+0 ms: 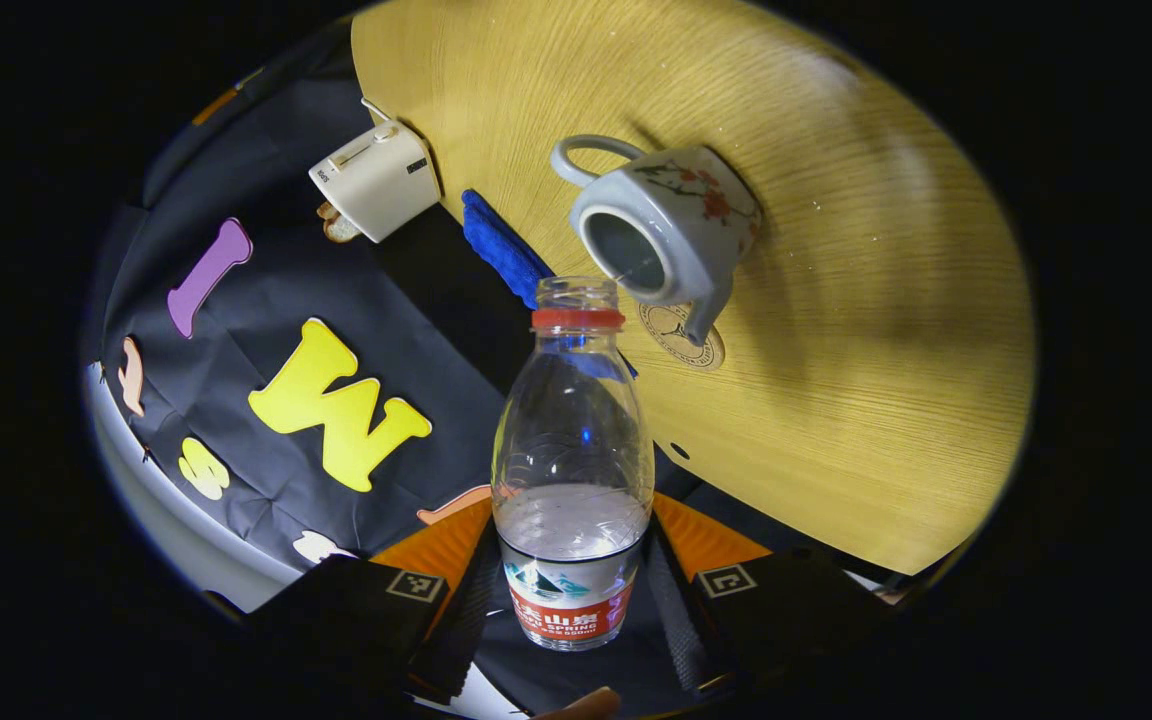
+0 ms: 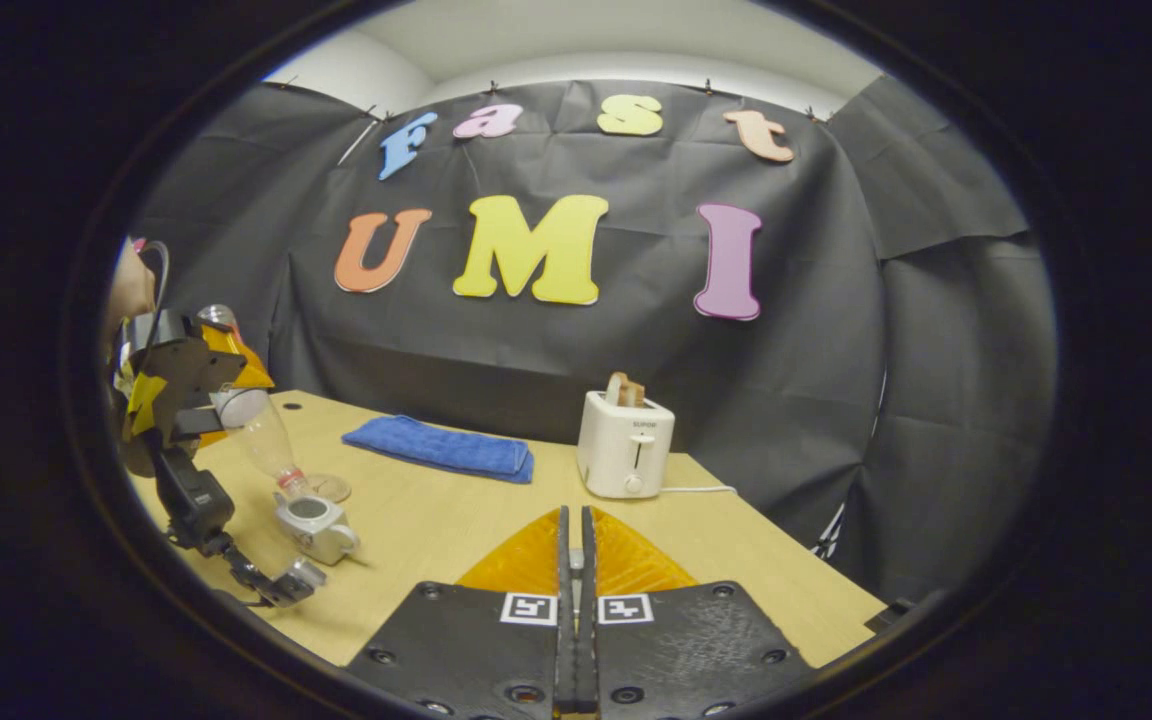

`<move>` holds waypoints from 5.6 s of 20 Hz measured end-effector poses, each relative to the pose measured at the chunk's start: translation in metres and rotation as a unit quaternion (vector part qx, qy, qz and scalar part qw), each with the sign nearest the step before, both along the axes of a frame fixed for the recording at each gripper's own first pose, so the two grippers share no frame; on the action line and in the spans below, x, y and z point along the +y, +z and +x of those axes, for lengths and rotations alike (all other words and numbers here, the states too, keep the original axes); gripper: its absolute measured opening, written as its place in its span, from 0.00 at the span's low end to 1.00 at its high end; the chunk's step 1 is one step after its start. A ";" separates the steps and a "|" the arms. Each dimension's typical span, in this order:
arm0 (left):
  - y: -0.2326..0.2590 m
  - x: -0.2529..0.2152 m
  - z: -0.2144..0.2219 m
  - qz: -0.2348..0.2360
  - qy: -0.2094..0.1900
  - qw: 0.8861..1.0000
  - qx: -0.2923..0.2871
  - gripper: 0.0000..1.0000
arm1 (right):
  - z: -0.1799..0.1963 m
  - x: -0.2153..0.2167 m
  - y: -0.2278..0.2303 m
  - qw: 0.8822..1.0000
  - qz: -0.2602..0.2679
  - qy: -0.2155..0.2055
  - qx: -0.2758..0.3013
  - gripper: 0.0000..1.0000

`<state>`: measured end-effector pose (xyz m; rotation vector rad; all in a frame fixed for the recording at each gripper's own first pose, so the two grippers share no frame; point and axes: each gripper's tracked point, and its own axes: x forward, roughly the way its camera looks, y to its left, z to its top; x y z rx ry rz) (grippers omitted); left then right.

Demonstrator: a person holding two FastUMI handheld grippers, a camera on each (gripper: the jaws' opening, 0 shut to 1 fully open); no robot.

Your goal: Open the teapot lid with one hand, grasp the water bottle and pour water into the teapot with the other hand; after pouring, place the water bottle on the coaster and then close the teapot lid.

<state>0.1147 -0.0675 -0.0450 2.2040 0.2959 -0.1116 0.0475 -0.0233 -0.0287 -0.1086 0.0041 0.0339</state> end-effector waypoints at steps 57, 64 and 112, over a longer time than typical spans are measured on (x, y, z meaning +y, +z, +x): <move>-0.043 -0.016 0.130 -0.909 0.049 0.414 -0.008 0.81 | 0.022 0.051 -0.061 0.997 -0.007 0.030 0.067 0.00; -0.046 -0.021 0.126 -0.902 0.036 0.431 0.011 0.83 | 0.022 0.059 -0.066 0.997 -0.022 0.033 0.071 0.00; 0.035 0.124 -0.104 -0.908 0.050 0.409 -0.082 0.96 | 0.035 0.232 -0.017 0.976 0.052 0.201 0.061 0.02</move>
